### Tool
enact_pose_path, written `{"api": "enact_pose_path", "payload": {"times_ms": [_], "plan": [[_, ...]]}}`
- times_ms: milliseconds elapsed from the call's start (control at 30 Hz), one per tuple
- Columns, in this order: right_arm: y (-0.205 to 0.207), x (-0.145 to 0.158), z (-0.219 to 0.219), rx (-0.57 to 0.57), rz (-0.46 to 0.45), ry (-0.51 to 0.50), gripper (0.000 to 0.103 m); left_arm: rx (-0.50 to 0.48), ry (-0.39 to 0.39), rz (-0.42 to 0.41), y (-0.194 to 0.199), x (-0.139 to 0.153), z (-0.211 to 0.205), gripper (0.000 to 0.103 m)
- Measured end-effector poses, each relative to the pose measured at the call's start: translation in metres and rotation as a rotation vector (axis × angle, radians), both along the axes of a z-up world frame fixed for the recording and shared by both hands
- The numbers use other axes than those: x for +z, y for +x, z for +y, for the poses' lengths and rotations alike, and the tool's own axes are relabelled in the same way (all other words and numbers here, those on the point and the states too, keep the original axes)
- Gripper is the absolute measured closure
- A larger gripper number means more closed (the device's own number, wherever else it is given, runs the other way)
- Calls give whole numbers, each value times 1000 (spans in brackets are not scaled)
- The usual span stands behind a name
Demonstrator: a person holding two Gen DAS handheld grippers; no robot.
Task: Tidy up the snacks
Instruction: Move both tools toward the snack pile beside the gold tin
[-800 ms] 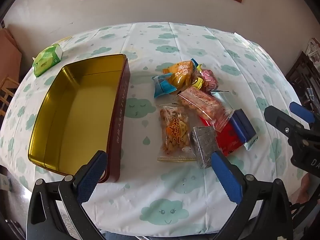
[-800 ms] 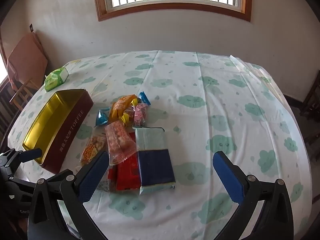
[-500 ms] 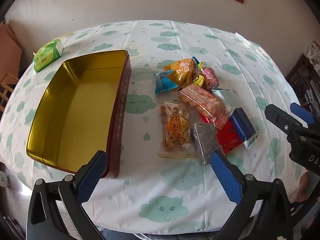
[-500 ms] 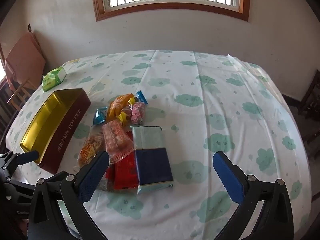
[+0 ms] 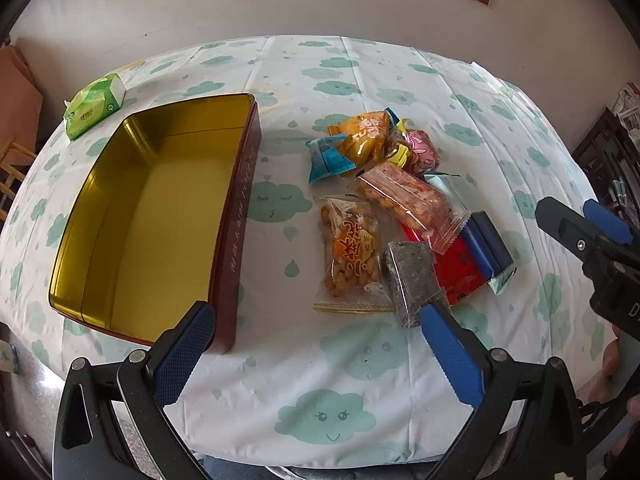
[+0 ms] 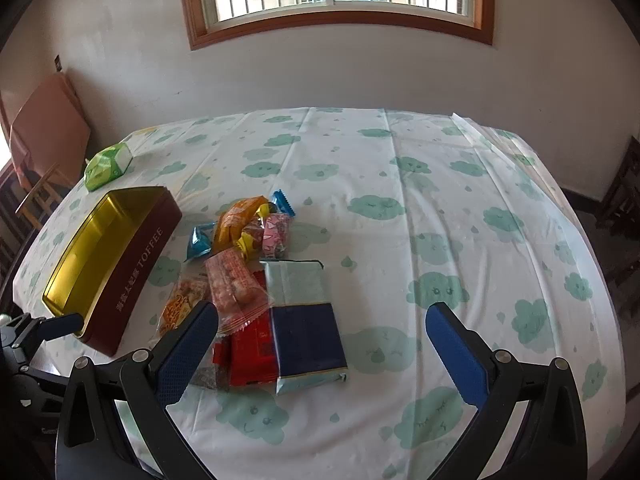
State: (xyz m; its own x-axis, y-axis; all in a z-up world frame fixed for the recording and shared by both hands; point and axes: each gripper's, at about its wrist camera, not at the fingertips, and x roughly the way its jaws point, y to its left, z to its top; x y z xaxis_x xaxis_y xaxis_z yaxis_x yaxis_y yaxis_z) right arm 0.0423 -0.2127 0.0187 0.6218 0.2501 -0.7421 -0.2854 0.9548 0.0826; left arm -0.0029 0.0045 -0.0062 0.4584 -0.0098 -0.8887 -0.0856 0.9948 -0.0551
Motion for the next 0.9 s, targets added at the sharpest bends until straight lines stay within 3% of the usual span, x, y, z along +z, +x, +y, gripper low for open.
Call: {"api": "enact_pose_path", "payload": {"times_ms": [300, 900], "plan": [[-3, -7, 7, 26, 21, -43, 0, -5, 7, 4, -2, -3, -2, 1], [-1, -17, 10, 53, 67, -12, 0, 46, 9, 25, 2, -6, 10, 5]]}}
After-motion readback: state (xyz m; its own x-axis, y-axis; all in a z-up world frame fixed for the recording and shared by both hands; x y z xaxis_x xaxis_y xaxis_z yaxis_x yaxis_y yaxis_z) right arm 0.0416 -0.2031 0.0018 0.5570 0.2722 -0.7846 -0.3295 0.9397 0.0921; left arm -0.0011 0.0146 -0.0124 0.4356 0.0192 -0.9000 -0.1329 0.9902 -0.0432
